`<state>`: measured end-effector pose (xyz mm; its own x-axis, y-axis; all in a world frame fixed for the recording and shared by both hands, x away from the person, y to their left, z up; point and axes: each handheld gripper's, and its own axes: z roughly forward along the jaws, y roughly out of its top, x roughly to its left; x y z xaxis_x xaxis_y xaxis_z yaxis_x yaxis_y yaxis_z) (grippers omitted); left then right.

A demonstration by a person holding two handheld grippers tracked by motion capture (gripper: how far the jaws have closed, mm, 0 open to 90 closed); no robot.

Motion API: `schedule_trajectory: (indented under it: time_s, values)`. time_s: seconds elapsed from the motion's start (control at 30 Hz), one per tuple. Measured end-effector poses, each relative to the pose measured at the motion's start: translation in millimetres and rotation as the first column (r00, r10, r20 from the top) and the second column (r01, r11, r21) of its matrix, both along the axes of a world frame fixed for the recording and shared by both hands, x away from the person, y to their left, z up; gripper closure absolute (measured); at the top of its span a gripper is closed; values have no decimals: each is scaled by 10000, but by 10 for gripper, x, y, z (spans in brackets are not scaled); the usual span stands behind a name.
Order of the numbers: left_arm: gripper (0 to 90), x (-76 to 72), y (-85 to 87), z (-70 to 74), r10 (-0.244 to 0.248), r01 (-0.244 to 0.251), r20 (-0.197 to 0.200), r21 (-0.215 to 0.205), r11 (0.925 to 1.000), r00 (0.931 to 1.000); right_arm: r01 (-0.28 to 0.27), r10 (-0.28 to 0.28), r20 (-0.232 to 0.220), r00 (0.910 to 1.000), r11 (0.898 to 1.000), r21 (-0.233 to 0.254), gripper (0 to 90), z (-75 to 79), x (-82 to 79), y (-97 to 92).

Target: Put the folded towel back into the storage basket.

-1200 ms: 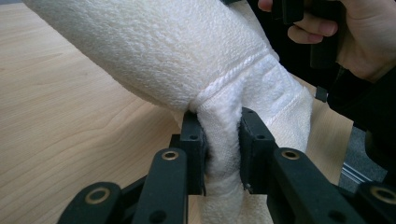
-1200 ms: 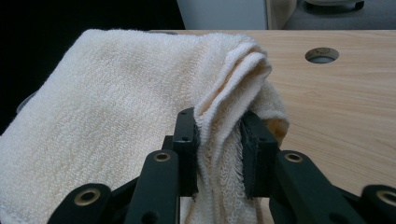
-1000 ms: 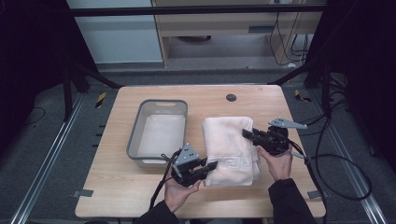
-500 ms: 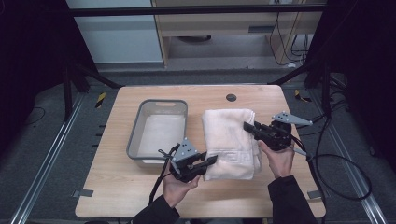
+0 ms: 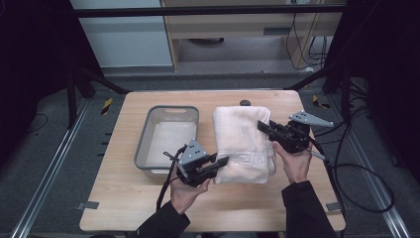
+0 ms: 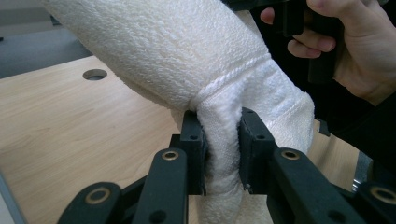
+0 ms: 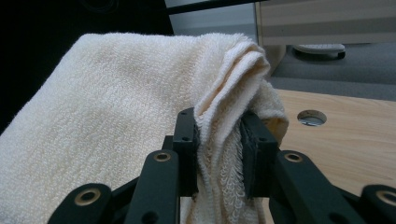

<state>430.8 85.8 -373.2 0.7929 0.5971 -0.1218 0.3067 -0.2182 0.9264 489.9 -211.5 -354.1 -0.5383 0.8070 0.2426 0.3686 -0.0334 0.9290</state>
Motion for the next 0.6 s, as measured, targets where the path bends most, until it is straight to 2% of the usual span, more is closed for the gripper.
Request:
schedule_trajectory:
  time_s: [0.3, 0.6]
  values:
    - [738, 46, 79, 124, 127, -124, 216, -157, 9998, 9997, 34, -34, 313, 9995, 10000, -14, 710, 162, 45, 84]
    - [738, 79, 146, 200, 242, -235, 387, -172, 9996, 9990, 26, -26, 443, 9990, 10000, -8, 711, 252, 87, 155]
